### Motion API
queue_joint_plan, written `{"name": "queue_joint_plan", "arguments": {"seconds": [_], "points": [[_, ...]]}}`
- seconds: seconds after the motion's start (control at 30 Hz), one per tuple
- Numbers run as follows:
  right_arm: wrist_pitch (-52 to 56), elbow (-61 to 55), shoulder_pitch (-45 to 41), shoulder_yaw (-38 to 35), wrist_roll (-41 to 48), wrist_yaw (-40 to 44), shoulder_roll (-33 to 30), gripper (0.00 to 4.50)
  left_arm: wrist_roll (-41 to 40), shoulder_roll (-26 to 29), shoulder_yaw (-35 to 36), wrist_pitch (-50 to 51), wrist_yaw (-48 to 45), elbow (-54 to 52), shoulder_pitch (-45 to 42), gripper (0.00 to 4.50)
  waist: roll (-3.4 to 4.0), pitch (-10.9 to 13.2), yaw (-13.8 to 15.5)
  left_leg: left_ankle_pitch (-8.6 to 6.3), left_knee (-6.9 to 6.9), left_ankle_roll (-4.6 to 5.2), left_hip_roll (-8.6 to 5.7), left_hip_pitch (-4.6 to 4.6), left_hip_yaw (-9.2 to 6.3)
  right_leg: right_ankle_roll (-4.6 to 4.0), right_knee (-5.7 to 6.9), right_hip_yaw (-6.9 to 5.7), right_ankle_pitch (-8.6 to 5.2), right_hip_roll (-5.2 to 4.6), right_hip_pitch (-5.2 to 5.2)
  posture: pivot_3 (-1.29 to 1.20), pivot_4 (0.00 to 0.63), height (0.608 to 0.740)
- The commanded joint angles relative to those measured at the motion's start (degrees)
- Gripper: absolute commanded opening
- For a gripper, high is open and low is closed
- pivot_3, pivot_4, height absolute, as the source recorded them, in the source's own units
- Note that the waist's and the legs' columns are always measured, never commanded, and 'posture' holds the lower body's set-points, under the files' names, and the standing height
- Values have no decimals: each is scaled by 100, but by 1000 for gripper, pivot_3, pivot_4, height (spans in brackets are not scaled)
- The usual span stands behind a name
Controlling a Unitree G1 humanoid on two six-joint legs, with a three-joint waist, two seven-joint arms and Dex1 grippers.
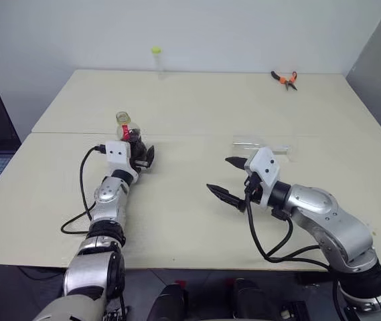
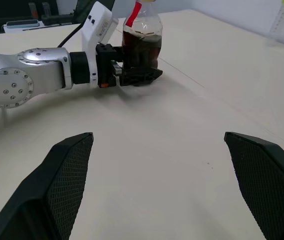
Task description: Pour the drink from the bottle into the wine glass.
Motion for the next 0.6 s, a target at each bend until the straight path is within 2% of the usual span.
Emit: {"name": "queue_joint_plan", "arguments": {"seconds": [0.03,0.27,0.33,0.47,0.53,0.6], "points": [[-10,-324,124,-270,69,51,-126,4500,-173,-25,31,271,87,-1199,464,4485,0,0,2,0,0,0,0,0,0,0,0,0,0,-5,0,0,150,740],[-40,-563,645,-594,73,14,-320,4500,-175,-125,121,1219,760,-3551,1852,4485,-1,-2,11,-9,-1,15,6,3,-2,-1,1,0,1,-10,2,0,150,740],[-232,-486,909,-715,-238,-132,-436,4500,28,-165,62,1473,1009,-4290,2406,4485,1,-2,11,-11,-1,18,6,6,-2,-1,2,-1,0,-10,6,0,150,740],[-1069,156,1052,-332,-1809,-784,-857,4500,139,-223,-322,1931,930,-5084,2947,4485,1,-3,25,-12,0,19,2,8,4,-1,-1,1,0,-11,10,0,150,740],[-1626,517,1012,-144,-2504,-1109,-941,4500,71,-190,-565,2117,670,-5344,3057,4485,0,-3,47,-11,1,18,1,10,5,-1,2,-2,0,-9,11,0,150,740],[-1842,1007,827,271,-3624,-1578,-1141,4500,-169,-48,-937,2299,27,-5599,3034,4485,2,-4,51,-2,0,2,3,11,5,-1,3,-4,0,4,13,0,150,740]]}}
